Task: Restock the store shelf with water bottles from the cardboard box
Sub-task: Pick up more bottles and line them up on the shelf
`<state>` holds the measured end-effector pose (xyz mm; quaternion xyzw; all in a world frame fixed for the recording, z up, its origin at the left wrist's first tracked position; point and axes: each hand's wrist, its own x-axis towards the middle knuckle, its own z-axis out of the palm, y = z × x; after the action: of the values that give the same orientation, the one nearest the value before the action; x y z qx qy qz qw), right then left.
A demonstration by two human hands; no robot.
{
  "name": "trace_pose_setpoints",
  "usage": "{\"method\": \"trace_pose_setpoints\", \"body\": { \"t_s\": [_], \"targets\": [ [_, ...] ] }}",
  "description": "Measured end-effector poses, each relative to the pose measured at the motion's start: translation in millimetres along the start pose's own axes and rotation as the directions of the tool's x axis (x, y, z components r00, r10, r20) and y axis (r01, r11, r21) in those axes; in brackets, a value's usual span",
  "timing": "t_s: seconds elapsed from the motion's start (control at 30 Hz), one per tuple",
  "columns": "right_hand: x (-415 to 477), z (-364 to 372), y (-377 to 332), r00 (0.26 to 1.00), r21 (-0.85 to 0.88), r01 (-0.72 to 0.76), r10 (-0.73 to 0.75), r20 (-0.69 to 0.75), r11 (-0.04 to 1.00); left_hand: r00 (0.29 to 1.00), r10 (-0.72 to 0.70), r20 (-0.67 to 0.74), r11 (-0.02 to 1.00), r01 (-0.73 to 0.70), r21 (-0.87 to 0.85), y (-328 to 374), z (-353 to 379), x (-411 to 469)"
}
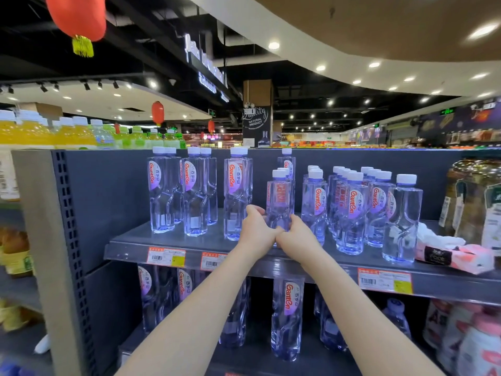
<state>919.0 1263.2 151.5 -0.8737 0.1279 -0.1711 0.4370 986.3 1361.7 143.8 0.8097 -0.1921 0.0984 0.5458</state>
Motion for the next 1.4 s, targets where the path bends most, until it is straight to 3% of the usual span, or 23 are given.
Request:
{"method": "trace_pose_setpoints", "body": {
  "t_s": [0.2,0.43,0.57,0.77,1.23,1.4],
  "targets": [
    [-4,-1,-1,0.999,-0.11,0.015,-0.019,-0.036,0.994,0.998,0.067,-0.019,0.997,-0.066,0.048,-5,-4,-3],
    [5,-2,3,0.997,0.013,0.036,-0.035,-0.066,0.999,0.996,0.081,-0.042,0.995,-0.077,0.07,-10,-3,2],
    [5,-2,6,0.996,0.069,0.049,-0.044,-0.083,0.996,0.995,0.04,-0.094,0.999,-0.042,-0.017,-10,-4,3],
    [8,4,7,0.977,0.141,0.126,-0.098,-0.191,0.982,0.997,0.031,-0.077,0.999,-0.032,-0.022,-9,-9,5],
    [16,21,1,0.955,-0.152,0.017,-0.061,-0.29,0.988,0.995,0.078,0.055,0.996,-0.075,-0.055,-17,-19,17],
    [18,25,3,0.926,-0.169,-0.016,-0.049,-0.375,0.985,0.99,0.072,0.122,0.993,-0.059,-0.103,-21,-19,22]
  ]
}}
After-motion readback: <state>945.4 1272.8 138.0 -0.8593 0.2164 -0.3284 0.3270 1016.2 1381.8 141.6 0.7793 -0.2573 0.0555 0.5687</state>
